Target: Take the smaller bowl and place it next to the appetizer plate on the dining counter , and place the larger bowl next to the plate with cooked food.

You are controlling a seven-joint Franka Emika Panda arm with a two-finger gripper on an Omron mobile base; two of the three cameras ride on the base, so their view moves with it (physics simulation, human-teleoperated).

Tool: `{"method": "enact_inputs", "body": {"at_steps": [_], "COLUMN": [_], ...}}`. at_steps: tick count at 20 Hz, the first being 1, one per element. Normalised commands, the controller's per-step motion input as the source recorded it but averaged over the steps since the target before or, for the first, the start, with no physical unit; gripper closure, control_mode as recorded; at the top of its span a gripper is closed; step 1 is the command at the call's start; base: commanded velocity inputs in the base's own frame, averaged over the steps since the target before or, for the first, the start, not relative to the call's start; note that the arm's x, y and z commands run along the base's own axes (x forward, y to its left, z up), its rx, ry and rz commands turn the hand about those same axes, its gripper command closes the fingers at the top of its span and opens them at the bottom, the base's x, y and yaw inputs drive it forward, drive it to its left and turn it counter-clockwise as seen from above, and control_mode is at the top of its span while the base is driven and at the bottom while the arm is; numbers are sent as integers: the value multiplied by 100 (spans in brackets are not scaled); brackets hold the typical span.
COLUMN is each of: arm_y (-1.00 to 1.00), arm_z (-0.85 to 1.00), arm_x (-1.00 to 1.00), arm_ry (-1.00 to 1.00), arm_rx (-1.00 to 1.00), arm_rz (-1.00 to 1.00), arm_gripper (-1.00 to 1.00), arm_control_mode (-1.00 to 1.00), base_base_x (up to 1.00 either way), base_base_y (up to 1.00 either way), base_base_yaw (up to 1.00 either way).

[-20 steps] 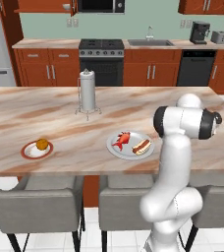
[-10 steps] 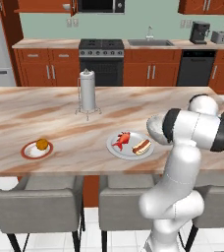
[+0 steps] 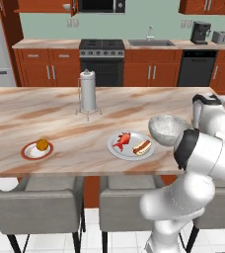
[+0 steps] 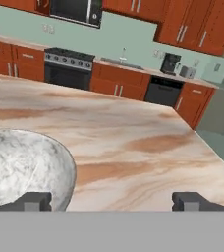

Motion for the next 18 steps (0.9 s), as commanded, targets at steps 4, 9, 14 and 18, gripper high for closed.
{"method": "enact_inputs", "body": {"at_steps": [4, 9, 14, 18], "arm_y": [0, -1, 0, 0], "arm_z": [100, 100, 100, 100], "arm_x": [-71, -64, -76, -79], "arm_ry": [-1, 0, 24, 43], "arm_rx": [-24, -30, -22, -18], "arm_rz": [7, 2, 2, 3], "arm_gripper": [-100, -100, -100, -100], "arm_control_mode": [-100, -100, -100, -100], "base_base_x": [0, 0, 0, 0], "base_base_y": [0, 0, 0, 0], "base_base_yaw": [0, 0, 0, 0]}}
